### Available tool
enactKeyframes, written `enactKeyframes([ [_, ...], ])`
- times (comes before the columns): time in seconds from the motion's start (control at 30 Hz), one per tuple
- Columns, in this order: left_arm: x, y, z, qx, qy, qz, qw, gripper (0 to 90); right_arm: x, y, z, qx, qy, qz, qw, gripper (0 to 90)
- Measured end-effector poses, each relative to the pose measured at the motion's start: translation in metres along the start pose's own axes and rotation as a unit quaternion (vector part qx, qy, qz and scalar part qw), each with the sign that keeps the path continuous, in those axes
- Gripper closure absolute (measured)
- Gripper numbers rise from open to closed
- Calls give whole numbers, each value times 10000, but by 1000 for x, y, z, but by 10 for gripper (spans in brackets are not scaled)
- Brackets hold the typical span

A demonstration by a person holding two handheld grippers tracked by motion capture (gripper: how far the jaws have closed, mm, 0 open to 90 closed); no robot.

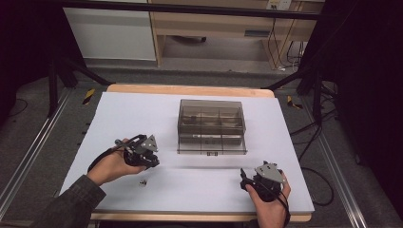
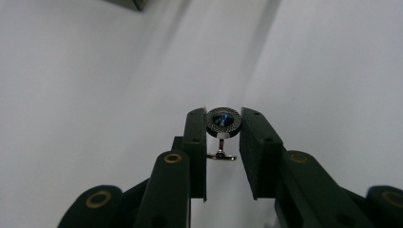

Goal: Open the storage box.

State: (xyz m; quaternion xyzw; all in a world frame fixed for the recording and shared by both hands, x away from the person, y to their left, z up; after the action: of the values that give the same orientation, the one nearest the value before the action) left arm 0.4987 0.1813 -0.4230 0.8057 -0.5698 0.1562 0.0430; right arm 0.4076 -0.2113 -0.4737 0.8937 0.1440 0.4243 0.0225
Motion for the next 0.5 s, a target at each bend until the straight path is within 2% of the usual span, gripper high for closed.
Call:
enactKeyframes([
  [0.07,1,0,-5,60,-16,58,10000,726,0,0,1,23,-7,70,10000,91],
  [0.13,2,0,-7,92,-24,69,9999,726,0,1,1,39,-10,91,10000,81],
  [0.17,4,-2,-11,209,51,193,9996,726,1,3,0,102,54,144,9998,76],
  [0.23,5,-2,-17,271,62,232,9993,726,1,3,0,147,52,146,9998,70],
  [0.33,5,-2,-22,283,117,184,9994,726,1,3,1,171,15,134,9998,69],
  [0.37,4,0,-31,327,89,68,9994,726,1,2,1,176,5,115,9998,72],
  [0.4,4,0,-31,327,89,68,9994,726,1,2,1,170,6,112,9998,73],
  [0.5,3,0,-45,441,196,67,9988,726,1,2,2,137,-15,100,9999,73],
])
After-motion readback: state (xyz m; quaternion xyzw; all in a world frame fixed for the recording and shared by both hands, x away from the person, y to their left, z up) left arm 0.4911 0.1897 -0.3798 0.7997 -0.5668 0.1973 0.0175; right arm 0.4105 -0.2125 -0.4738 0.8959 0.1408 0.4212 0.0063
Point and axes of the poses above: each handheld gripper's, and its own axes: z roughly forward along the jaws, x roughly out of its top, y roughly to its right, the point moved 1 cm from there along z, roughly forward along the jaws, and after that the axes turned 11 degrees about -y, right-handed, at the moved point
